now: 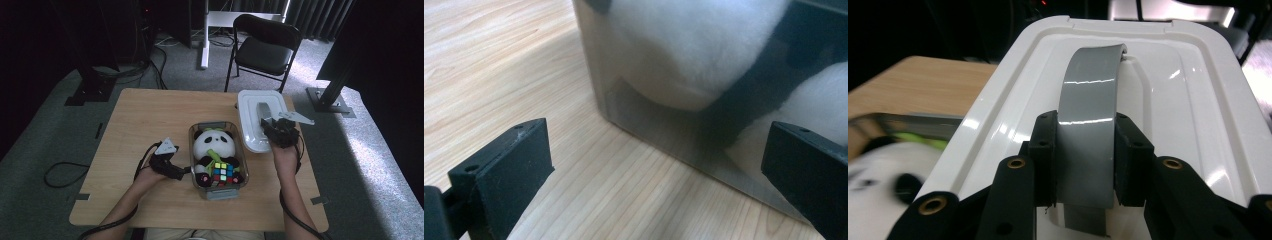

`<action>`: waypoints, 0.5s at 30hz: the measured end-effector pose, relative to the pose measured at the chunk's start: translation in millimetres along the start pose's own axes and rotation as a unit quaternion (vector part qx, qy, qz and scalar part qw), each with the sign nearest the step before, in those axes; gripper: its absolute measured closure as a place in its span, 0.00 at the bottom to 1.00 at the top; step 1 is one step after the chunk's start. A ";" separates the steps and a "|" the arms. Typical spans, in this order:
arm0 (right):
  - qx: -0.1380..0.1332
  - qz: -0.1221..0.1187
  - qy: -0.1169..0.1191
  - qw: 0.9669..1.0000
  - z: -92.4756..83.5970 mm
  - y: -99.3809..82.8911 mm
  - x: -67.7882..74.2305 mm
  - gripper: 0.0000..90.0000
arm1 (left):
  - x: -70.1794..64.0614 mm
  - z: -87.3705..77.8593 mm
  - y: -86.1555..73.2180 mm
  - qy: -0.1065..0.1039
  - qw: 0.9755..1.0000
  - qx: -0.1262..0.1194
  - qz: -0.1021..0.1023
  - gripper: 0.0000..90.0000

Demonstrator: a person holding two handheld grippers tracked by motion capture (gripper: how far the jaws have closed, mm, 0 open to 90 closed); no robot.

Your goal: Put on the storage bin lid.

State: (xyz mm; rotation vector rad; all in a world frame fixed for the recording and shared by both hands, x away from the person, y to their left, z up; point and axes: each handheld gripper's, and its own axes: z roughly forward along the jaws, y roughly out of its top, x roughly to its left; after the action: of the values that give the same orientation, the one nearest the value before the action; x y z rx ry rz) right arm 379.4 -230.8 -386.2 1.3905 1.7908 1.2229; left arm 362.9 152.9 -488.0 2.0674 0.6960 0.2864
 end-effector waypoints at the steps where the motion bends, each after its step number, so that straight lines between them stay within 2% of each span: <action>1: -0.003 -0.005 0.003 1.000 -4.4 1.6 3.2 0.75 | -1.9 1.6 2.1 -0.002 1.000 -0.001 0.001 0.01; 8: -0.020 -0.018 0.039 0.999 -30.9 4.3 21.8 0.75 | -13.8 15.1 15.1 -0.014 1.000 0.001 0.014 0.01; 12: -0.020 -0.026 0.053 0.998 -39.1 1.9 29.0 0.75 | -17.6 20.3 20.8 -0.015 1.000 0.009 0.023 0.01; 15: -0.011 -0.033 0.072 0.997 -46.5 -5.0 36.7 0.75 | -21.9 26.3 26.9 -0.012 0.999 0.015 0.031 0.01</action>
State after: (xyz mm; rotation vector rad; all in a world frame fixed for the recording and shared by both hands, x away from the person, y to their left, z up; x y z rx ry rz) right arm 326.6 -211.2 -367.1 1.2484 1.8983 1.3330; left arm 366.8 110.5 -479.3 2.1200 0.6260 0.2867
